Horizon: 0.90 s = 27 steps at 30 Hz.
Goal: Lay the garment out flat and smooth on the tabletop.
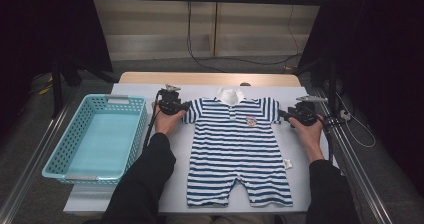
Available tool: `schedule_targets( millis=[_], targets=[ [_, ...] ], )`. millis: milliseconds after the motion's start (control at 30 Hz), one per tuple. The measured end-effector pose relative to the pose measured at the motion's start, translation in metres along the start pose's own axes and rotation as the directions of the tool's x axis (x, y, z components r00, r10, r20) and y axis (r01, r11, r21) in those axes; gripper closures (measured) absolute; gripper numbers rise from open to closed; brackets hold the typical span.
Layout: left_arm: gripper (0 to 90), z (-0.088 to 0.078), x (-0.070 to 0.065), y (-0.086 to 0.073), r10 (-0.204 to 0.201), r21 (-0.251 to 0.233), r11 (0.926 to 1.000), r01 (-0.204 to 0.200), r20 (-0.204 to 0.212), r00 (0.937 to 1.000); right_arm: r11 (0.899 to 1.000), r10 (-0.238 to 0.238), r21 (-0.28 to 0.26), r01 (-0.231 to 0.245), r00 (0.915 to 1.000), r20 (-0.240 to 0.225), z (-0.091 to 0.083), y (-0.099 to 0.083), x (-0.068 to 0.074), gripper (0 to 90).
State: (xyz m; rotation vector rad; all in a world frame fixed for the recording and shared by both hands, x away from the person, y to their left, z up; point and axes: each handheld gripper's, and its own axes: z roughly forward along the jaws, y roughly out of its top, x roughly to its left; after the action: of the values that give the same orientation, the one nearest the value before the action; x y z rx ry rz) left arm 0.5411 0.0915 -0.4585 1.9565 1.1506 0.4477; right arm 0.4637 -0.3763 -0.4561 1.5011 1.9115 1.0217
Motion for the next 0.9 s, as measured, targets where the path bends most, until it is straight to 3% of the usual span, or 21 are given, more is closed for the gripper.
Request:
schedule_targets(
  millis=[33, 67, 200, 367, 433, 467, 500, 667, 900],
  targets=[
    [46.1, -0.001, -0.003, -0.001, -0.031, -0.015, 0.9994, 0.031, 0.008, 0.9995, 1.000, 0.001, -0.009, -0.001, 1.0000, 0.001, -0.004, 0.000, 0.000, 44.5],
    [41.6, -0.003, -0.004, -0.002, -0.030, -0.017, 0.9994, 0.030, 0.007, 0.9995, 1.000, 0.000, -0.024, 0.000, 1.0000, -0.002, -0.007, -0.001, 0.000, 41.2],
    [25.5, -0.014, -0.008, -0.005, 0.008, 0.004, 1.0000, -0.008, 0.028, 0.9996, 0.998, -0.013, -0.061, 0.013, 0.9999, -0.003, -0.023, -0.002, 0.007, 34.3],
    [14.6, -0.027, -0.013, -0.002, 0.054, -0.019, 0.9984, -0.053, 0.046, 0.9975, 0.993, -0.043, -0.111, 0.041, 0.9990, -0.015, -0.043, -0.006, 0.024, 25.0],
    [11.5, -0.032, -0.016, -0.002, 0.043, -0.036, 0.9985, -0.041, 0.063, 0.9971, 0.991, -0.039, -0.131, 0.035, 0.9988, -0.030, -0.052, -0.009, 0.032, 21.6],
    [9.8, -0.033, -0.019, -0.003, 0.002, -0.071, 0.9975, 0.004, 0.079, 0.9969, 0.991, -0.038, -0.129, 0.032, 0.9985, -0.038, -0.056, -0.011, 0.036, 20.7],
    [8.7, -0.034, -0.021, -0.004, -0.006, -0.084, 0.9964, 0.013, 0.088, 0.9961, 0.990, -0.047, -0.136, 0.042, 0.9982, -0.038, -0.059, -0.013, 0.040, 19.3],
    [5.7, -0.044, -0.026, -0.007, 0.000, -0.102, 0.9947, 0.012, 0.125, 0.9922, 0.983, -0.053, -0.180, 0.041, 0.9968, -0.060, -0.074, -0.021, 0.056, 14.6],
    [4.8, -0.058, -0.036, -0.008, 0.044, -0.134, 0.9906, -0.025, 0.140, 0.9891, 0.971, -0.053, -0.237, 0.033, 0.9955, -0.079, -0.093, -0.035, 0.072, 9.4]
  ],
)
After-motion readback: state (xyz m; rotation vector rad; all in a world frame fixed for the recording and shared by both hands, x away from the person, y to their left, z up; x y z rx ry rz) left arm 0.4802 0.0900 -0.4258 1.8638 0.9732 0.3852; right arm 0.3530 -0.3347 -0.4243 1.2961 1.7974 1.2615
